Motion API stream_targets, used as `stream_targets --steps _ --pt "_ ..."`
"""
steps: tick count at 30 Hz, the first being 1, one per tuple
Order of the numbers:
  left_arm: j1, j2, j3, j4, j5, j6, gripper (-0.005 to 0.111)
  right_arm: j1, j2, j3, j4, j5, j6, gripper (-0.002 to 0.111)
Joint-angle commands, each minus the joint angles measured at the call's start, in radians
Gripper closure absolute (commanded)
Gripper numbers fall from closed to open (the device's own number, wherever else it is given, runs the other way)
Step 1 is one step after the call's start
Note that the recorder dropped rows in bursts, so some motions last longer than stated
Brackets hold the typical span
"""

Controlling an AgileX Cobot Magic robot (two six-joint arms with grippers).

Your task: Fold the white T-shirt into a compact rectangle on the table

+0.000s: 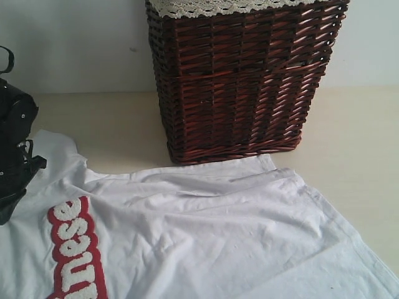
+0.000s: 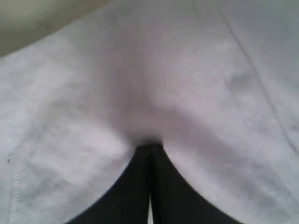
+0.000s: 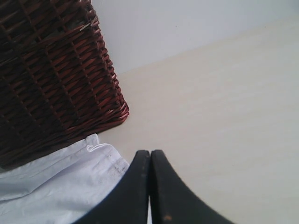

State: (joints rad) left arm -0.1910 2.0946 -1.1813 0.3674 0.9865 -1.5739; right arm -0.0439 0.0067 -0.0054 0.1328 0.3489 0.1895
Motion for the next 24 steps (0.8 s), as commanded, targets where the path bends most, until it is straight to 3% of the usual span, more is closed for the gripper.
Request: stream_targets --steps 1,14,19,24 --pt "0.044 0.1 0.019 -0.001 -0.147 -0.003 0.106 -0.003 -0.007 0.005 -0.003 -0.013 -0.004 0.108" --pt "0.07 0.129 0.019 0.266 -0.555 -0.003 0.106 -0.003 -0.007 0.005 -0.003 -0.013 -0.004 0.108" --pt "0.07 0.051 0.019 0.302 -0.435 -0.003 0.106 -0.003 -0.007 0.005 -0.003 -0.013 -0.004 0.108" --pt "0.07 -0.069 0.019 0.329 -0.103 -0.039 0.106 -0.003 -0.007 0.005 -0.003 -0.013 -0.004 0.108"
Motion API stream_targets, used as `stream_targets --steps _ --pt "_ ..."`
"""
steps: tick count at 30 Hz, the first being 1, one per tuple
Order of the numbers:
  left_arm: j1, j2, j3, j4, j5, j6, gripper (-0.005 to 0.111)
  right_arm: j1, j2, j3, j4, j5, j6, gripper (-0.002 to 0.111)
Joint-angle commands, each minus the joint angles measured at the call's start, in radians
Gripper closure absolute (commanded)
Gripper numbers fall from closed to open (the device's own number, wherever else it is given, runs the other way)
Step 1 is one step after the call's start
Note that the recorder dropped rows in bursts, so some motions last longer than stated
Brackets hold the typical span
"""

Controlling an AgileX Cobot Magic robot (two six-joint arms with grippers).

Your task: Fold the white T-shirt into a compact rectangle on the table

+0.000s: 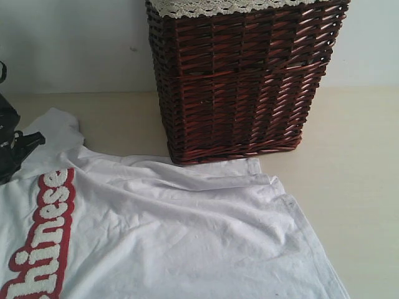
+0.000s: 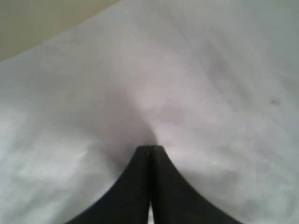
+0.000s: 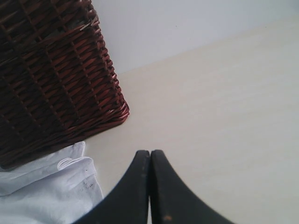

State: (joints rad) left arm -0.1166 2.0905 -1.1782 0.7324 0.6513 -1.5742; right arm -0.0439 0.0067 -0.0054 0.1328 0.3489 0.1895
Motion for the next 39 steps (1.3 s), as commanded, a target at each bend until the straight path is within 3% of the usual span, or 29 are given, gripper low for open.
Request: stream_targets --steps 1,5,13,17,19,22,28,33,39 --pt "-0.004 -0.089 0.016 -0.04 0.3 -0.047 0.106 -0.003 -0.007 0.005 -0.003 -0.013 -0.004 0.108" --pt "-0.004 -0.201 0.016 -0.055 0.421 -0.09 0.106 -0.003 -0.007 0.005 -0.003 -0.013 -0.004 0.108" --pt "-0.004 -0.543 0.03 0.04 0.238 0.013 0.106 -0.003 -0.007 0.005 -0.003 -0.013 -0.004 0.108" --pt "-0.004 -0.766 0.14 0.388 0.066 0.078 0.106 -0.003 -0.007 0.005 -0.003 -0.013 -0.004 0.108" --pt "-0.004 -0.878 0.241 0.666 0.007 0.078 0.106 -0.003 -0.007 0.005 -0.003 -0.013 -0.004 0.108" --pt "0.003 -1.039 0.399 0.922 -0.062 0.073 0.106 -0.003 -0.007 0.005 -0.003 -0.013 -0.004 0.108" --pt "0.008 -1.247 0.685 0.852 -0.15 0.072 0.106 -0.003 -0.007 0.005 -0.003 -0.013 -0.004 0.108" --pt "0.017 -1.442 0.903 0.927 -0.186 0.074 0.104 -0.003 -0.007 0.005 -0.003 -0.008 -0.004 0.108" --pt "0.017 -1.775 1.052 0.959 -0.232 0.011 0.104 -0.003 -0.007 0.005 -0.003 -0.006 -0.004 0.108"
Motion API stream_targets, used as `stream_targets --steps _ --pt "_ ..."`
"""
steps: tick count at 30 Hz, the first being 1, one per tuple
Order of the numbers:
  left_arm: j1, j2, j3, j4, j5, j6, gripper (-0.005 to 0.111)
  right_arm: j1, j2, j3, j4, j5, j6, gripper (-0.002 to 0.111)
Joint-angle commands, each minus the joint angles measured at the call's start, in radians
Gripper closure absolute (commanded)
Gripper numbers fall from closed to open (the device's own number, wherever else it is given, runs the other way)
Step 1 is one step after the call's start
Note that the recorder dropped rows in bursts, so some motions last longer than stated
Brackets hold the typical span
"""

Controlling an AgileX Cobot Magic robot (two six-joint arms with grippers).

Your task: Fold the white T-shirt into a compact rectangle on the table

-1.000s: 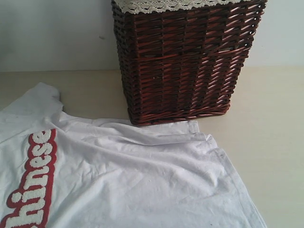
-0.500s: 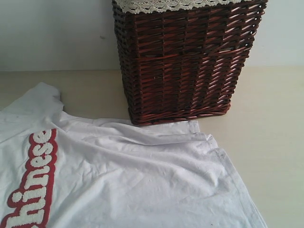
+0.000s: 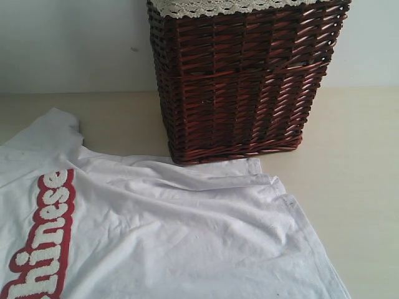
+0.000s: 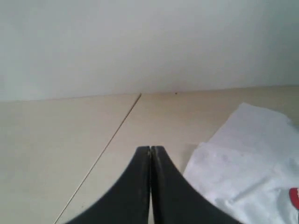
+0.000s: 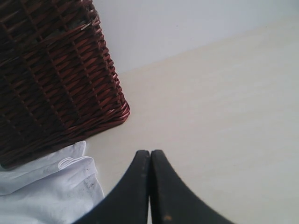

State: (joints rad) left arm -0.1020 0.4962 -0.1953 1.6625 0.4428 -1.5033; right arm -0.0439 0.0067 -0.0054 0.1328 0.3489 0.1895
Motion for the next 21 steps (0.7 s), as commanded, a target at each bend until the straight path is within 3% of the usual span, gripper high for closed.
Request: stream_targets --steps 1,8,10,16,21 --pt "0.002 -0.231 0.085 0.029 -0.023 -0.089 0.104 -0.003 -0.007 0.005 -0.003 -0.006 -0.004 0.108" --pt "0.002 -0.454 0.195 0.026 -0.023 -0.183 0.104 -0.003 -0.007 0.005 -0.003 -0.006 -0.004 0.108" --pt "0.002 -0.49 0.195 -0.05 -0.025 -0.186 0.104 -0.003 -0.007 0.005 -0.003 -0.006 -0.004 0.108" --pt "0.002 -0.496 0.195 -0.077 -0.072 -0.353 0.104 -0.003 -0.007 0.005 -0.003 -0.006 -0.004 0.108" --pt "0.0 -0.496 0.195 -0.077 -0.188 -0.363 0.104 -0.003 -0.007 0.005 -0.003 -0.006 -0.004 0.108"
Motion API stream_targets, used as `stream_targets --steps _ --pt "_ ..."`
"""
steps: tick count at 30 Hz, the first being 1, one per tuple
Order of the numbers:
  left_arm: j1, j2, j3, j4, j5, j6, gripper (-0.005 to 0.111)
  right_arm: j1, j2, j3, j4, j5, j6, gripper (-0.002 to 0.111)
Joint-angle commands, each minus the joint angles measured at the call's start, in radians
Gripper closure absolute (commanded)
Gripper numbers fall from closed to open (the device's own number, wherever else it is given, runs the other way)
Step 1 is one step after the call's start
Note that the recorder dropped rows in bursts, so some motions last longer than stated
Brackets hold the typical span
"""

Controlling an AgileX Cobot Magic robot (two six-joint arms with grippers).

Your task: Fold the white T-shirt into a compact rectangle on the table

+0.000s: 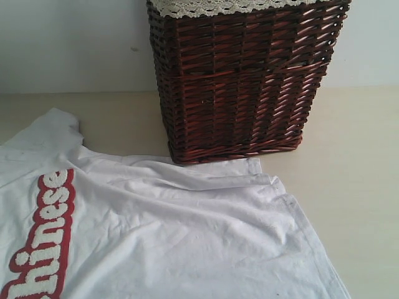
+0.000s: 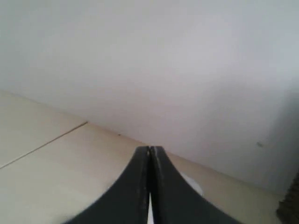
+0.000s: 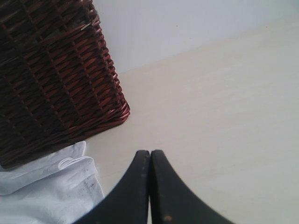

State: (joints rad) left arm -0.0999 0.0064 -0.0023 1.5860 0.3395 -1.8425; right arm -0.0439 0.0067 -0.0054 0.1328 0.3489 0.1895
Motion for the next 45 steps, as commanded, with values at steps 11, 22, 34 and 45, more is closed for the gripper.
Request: stream_targets --steps 11,22,34,45 --pt "-0.002 -0.006 0.002 -0.032 -0.346 -0.022 0.104 -0.003 -0.007 0.005 -0.003 -0.006 -0.004 0.108" --pt "-0.002 0.18 0.002 -0.025 -0.324 0.006 0.104 -0.003 -0.007 0.005 -0.003 -0.006 -0.004 0.108" --pt "-0.002 0.313 0.002 0.042 -0.351 0.011 0.104 -0.003 -0.007 0.005 -0.003 -0.006 -0.004 0.108" --pt "-0.002 0.003 0.002 0.119 -0.422 0.016 0.104 -0.003 -0.007 0.005 -0.003 -0.004 -0.004 0.108"
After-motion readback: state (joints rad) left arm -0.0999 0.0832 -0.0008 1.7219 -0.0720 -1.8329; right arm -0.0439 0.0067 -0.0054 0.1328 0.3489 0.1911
